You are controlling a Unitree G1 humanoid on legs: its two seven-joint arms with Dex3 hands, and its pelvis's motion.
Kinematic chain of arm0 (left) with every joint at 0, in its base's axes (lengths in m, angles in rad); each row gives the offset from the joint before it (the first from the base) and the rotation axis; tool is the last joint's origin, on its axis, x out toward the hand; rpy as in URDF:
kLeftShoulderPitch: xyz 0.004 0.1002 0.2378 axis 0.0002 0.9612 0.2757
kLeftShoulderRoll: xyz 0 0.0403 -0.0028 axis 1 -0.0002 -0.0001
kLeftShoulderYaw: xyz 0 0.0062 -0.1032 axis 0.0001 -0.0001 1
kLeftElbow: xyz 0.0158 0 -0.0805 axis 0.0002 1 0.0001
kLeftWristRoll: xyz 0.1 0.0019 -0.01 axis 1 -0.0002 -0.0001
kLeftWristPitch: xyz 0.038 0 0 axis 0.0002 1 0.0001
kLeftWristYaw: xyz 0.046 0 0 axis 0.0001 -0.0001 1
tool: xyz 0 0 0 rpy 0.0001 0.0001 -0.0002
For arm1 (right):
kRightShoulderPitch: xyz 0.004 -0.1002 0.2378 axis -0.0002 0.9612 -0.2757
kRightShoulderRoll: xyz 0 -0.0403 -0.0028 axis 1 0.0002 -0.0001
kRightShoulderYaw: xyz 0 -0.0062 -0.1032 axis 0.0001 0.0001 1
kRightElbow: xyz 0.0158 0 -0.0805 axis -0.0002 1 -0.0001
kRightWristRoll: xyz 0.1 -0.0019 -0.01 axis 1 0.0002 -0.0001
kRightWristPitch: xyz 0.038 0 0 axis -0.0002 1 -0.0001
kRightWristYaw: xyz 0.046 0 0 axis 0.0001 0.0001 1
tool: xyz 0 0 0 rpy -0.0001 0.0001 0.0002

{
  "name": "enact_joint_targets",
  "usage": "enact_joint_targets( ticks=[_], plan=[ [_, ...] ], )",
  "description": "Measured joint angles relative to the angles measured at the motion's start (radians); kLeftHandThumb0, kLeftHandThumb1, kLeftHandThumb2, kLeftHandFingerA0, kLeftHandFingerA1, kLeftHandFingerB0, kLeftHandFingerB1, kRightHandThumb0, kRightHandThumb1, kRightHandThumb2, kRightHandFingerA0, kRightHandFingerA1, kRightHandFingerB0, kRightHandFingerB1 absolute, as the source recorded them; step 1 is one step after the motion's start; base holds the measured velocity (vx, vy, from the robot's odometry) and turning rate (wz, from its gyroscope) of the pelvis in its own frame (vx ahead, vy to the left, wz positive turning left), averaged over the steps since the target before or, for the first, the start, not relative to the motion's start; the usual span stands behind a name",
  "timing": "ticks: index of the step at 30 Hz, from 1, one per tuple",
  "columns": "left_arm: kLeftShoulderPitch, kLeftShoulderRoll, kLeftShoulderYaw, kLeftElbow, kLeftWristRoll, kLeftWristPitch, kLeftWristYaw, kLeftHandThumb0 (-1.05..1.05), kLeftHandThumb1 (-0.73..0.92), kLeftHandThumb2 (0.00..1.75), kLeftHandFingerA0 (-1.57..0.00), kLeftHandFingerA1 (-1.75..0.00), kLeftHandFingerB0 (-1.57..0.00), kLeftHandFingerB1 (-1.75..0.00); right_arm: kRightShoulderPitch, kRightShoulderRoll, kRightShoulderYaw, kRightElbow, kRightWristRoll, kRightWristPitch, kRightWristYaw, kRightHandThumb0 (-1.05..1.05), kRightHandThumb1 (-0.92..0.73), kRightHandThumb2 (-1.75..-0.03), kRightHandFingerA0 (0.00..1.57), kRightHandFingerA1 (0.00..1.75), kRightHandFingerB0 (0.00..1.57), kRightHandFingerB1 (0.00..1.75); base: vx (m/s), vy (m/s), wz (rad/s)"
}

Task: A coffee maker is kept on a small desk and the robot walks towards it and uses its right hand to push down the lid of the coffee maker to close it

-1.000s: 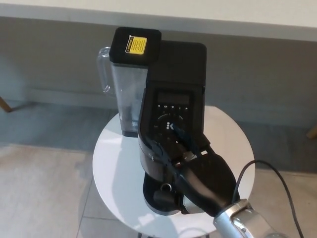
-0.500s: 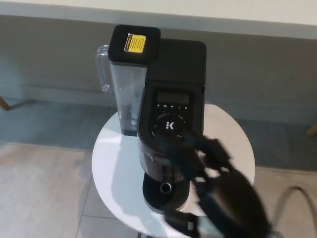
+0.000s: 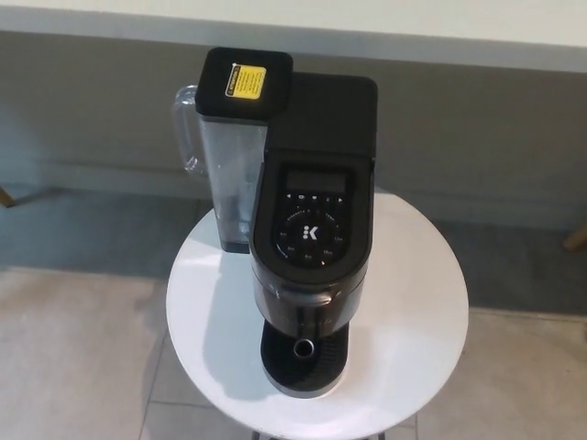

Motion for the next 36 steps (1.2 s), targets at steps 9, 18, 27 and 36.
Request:
enact_joint_targets(
  ticks=[9, 18, 27, 36],
  plan=[
    [-0.001, 0.000, -0.003, 0.000, 0.000, 0.000, 0.000, -0.96, 0.66, 1.10, -0.03, -0.56, -0.02, -0.28, -0.024, -0.002, -0.117, 0.412, 0.070, -0.035, 0.003, -0.74, -0.71, -1.00, 0.28, 0.50, 0.16, 0.42, 0.00, 0.000, 0.00],
    [-0.015, 0.000, -0.017, 0.000, 0.004, 0.000, 0.001, -0.91, 0.63, 1.06, 0.00, -0.52, -0.06, -0.28, -0.165, -0.001, -0.180, 0.816, 0.121, -0.060, 0.010, -0.79, -0.73, -1.06, 0.10, 0.45, 0.04, 0.29, 0.00, 0.000, 0.00],
    [-0.050, 0.002, -0.046, 0.001, 0.013, 0.000, 0.011, -0.92, 0.63, 1.01, -0.03, -0.56, -0.05, -0.34, -0.367, -0.001, -0.239, 1.206, 0.199, -0.099, 0.054, -0.87, -0.75, -1.14, 0.14, 0.48, 0.00, 0.16, 0.00, 0.000, 0.00],
    [-0.080, 0.014, -0.094, 0.000, 0.037, 0.000, 0.060, -0.86, 0.59, 0.99, 0.00, -0.56, -0.05, -0.41, -0.522, -0.002, -0.342, 1.493, 0.338, -0.139, 0.188, -0.84, -0.74, -1.12, 0.13, 0.53, 0.03, 0.21, 0.00, 0.000, 0.00]
  ],
)
